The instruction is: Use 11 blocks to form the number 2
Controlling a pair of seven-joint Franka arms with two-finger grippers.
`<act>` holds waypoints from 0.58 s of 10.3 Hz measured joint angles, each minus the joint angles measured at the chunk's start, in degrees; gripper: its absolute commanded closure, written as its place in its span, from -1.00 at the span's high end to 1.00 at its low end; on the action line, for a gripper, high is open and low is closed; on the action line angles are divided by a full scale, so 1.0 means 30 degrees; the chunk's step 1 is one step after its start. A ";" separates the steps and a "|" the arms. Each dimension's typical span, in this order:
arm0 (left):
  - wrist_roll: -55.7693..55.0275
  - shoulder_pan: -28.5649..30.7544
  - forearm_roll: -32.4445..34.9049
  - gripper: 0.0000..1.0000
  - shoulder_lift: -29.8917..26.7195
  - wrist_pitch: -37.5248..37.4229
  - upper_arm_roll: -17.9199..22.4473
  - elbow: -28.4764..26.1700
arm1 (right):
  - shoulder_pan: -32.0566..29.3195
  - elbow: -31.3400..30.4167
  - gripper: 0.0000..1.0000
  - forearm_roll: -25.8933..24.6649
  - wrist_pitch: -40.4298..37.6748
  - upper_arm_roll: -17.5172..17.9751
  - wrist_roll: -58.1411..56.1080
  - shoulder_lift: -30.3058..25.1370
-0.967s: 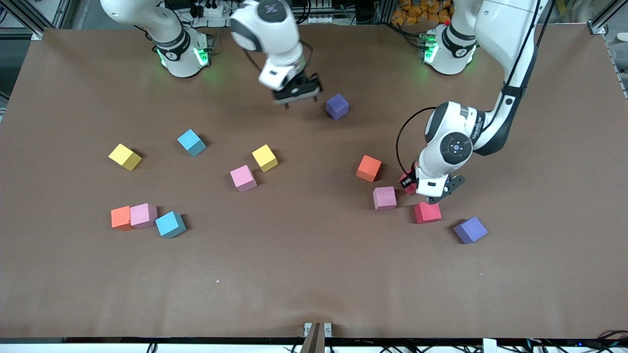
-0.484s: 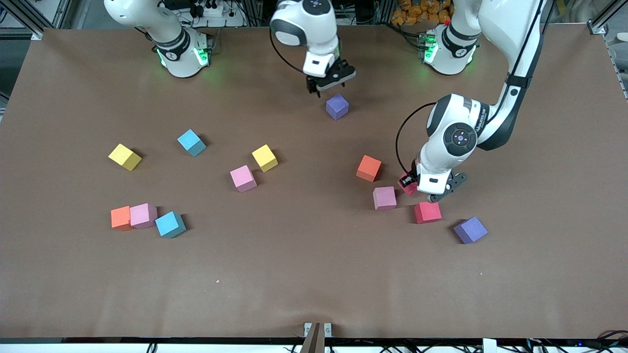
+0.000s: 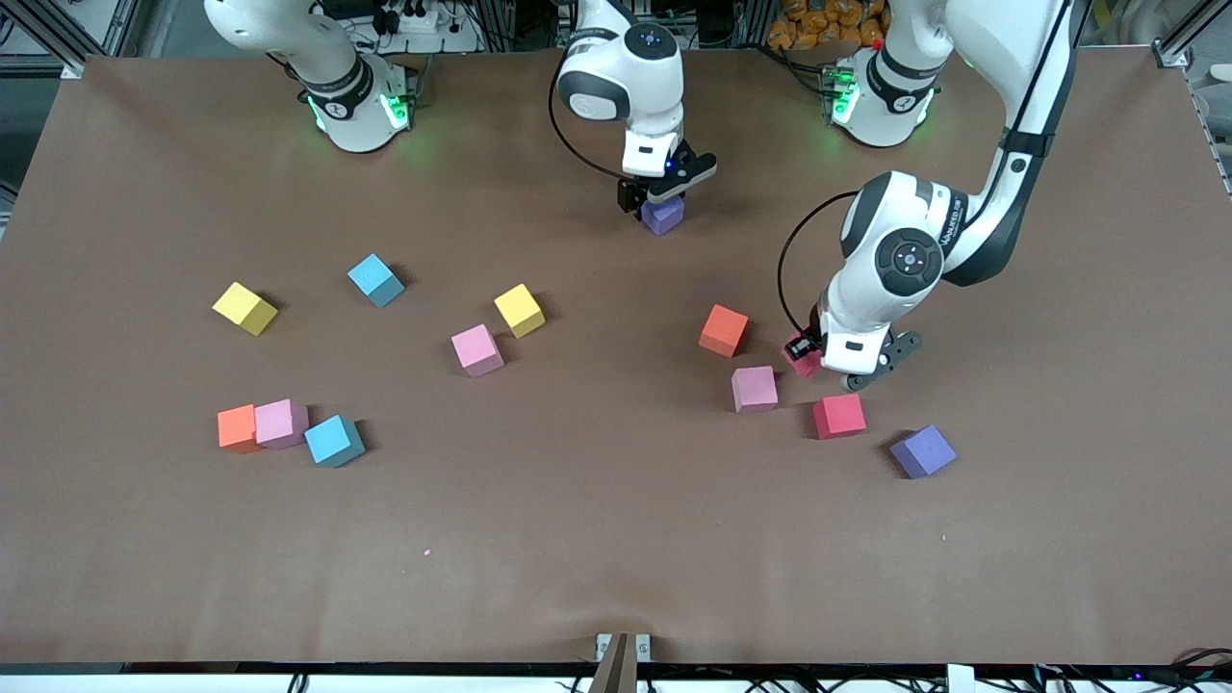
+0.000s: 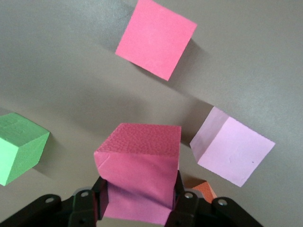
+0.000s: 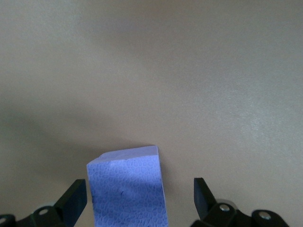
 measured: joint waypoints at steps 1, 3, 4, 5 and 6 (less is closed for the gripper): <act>0.0000 -0.0005 0.0000 -1.00 0.0037 -0.0009 -0.0013 -0.0024 | 0.0043 0.0009 1.00 0.0000 0.0002 0.0035 0.0043 0.0094; 0.0000 -0.0007 0.0000 -1.00 0.0091 -0.0014 -0.0020 -0.0075 | 0.0079 0.0112 1.00 0.0000 0.0128 0.0069 0.0084 0.0415; 0.0000 -0.0007 0.0000 -1.00 0.0105 -0.0014 -0.0020 -0.0082 | 0.0093 0.0119 0.72 0.0000 0.0238 0.0073 0.0086 0.0534; -0.0001 -0.0008 0.0000 -1.00 0.0106 -0.0014 -0.0020 -0.0084 | 0.0096 0.0123 -0.03 0.0000 0.0246 0.0074 0.0086 0.0590; -0.0001 -0.0008 0.0000 -1.00 0.0106 -0.0015 -0.0020 -0.0084 | 0.0096 0.0130 -0.48 0.0000 0.0246 0.0071 0.0111 0.0617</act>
